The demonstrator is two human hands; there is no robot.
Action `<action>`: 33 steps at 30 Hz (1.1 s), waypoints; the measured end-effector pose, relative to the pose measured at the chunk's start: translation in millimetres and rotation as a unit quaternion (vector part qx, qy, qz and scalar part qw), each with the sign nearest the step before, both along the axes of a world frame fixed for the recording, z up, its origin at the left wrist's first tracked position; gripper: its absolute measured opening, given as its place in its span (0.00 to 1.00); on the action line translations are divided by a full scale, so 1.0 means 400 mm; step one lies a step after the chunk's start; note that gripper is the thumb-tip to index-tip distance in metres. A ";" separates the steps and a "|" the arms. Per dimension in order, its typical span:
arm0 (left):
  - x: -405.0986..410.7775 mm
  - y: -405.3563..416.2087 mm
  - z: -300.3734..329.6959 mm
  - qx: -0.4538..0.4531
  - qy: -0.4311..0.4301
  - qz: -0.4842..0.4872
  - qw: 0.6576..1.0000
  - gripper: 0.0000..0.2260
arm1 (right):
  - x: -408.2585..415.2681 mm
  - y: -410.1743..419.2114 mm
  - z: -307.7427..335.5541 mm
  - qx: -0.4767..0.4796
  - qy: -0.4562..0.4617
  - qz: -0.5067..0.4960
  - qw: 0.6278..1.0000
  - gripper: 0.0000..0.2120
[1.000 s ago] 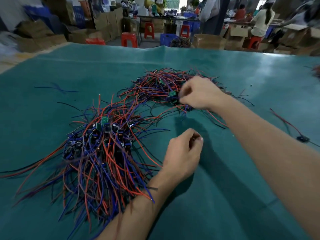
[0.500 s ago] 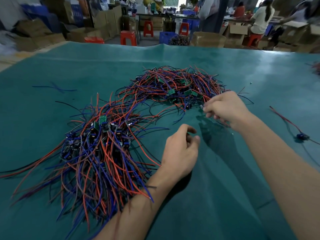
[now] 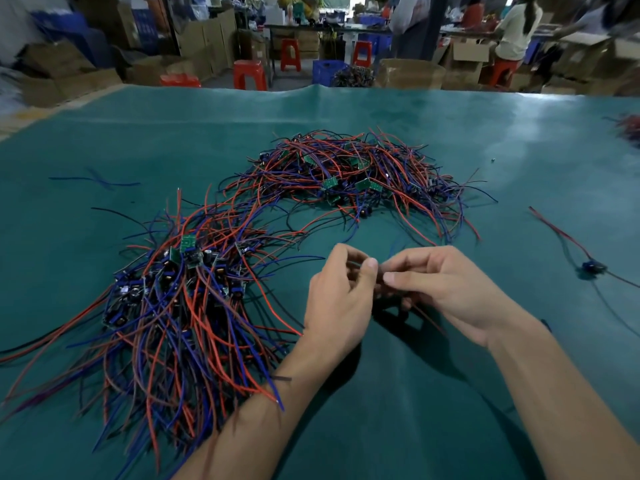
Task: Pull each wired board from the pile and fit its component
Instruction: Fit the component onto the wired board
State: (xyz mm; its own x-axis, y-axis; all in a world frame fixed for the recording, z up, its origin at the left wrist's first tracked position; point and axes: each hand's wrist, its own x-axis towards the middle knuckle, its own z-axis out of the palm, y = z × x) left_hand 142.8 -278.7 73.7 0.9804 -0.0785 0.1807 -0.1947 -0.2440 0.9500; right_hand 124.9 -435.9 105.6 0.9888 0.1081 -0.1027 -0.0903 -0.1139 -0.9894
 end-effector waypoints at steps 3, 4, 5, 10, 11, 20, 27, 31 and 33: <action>0.003 0.001 -0.003 -0.011 -0.013 0.021 1.000 0.02 | 0.006 0.001 -0.009 -0.001 0.003 -0.023 1.000 0.07; 0.004 0.000 -0.003 -0.020 -0.016 0.026 0.999 0.02 | 0.009 0.002 -0.013 -0.017 -0.003 -0.051 0.999 0.07; 0.004 0.000 -0.003 -0.036 -0.018 0.028 0.999 0.03 | 0.012 0.003 -0.018 -0.039 -0.011 -0.081 0.996 0.07; 0.005 0.002 -0.008 -0.066 -0.021 0.009 0.998 0.09 | 0.017 0.026 -0.029 -0.014 -0.057 -0.116 0.991 0.03; 0.006 0.001 -0.009 -0.071 -0.019 0.006 0.997 0.09 | 0.018 0.029 -0.029 -0.018 -0.068 -0.112 0.991 0.02; 0.008 0.002 -0.005 -0.113 -0.008 -0.015 0.993 0.07 | 0.016 0.026 -0.030 0.113 -0.039 -0.063 0.991 0.11; 0.009 0.001 -0.004 -0.153 0.013 -0.033 0.988 0.08 | 0.017 0.027 -0.031 0.026 -0.106 -0.087 0.990 0.10; 0.008 -0.002 -0.008 -0.144 0.025 -0.051 0.988 0.09 | 0.019 0.019 -0.026 0.040 -0.145 -0.126 0.981 0.05; 0.006 -0.004 -0.008 -0.151 0.043 -0.056 0.986 0.11 | 0.020 0.021 -0.026 0.055 -0.150 -0.148 0.976 0.03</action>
